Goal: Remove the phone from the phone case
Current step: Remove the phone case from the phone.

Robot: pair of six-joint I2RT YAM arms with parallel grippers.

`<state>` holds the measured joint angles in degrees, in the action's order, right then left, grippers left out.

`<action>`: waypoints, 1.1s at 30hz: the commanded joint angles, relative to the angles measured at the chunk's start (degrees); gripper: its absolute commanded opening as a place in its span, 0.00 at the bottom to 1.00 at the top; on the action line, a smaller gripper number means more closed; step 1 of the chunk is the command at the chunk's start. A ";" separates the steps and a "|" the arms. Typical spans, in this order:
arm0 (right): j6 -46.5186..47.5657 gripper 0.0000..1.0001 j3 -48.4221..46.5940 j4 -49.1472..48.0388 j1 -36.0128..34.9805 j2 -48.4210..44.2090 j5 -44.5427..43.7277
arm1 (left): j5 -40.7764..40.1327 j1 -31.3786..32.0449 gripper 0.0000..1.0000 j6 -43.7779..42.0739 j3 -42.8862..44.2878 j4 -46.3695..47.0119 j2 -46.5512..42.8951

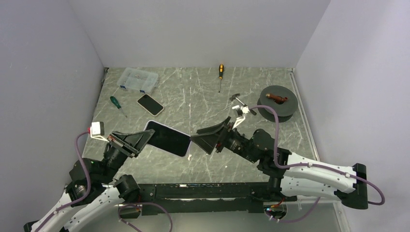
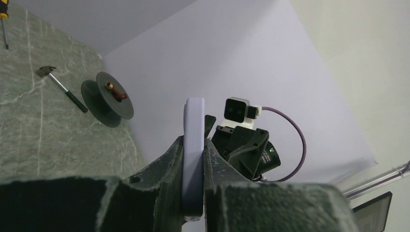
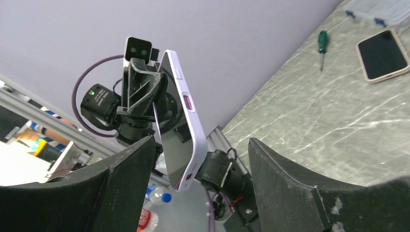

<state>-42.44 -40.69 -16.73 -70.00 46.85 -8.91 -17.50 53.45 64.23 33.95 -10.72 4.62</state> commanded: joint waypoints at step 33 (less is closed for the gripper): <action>-17.10 0.35 -1.27 -18.00 2.27 9.62 12.90 | 3.49 0.25 0.00 -1.86 1.31 10.23 -1.20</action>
<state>-57.25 -42.41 -28.08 -68.25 56.16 1.15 -14.87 53.45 61.56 33.95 -6.70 4.58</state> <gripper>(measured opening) 0.393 0.193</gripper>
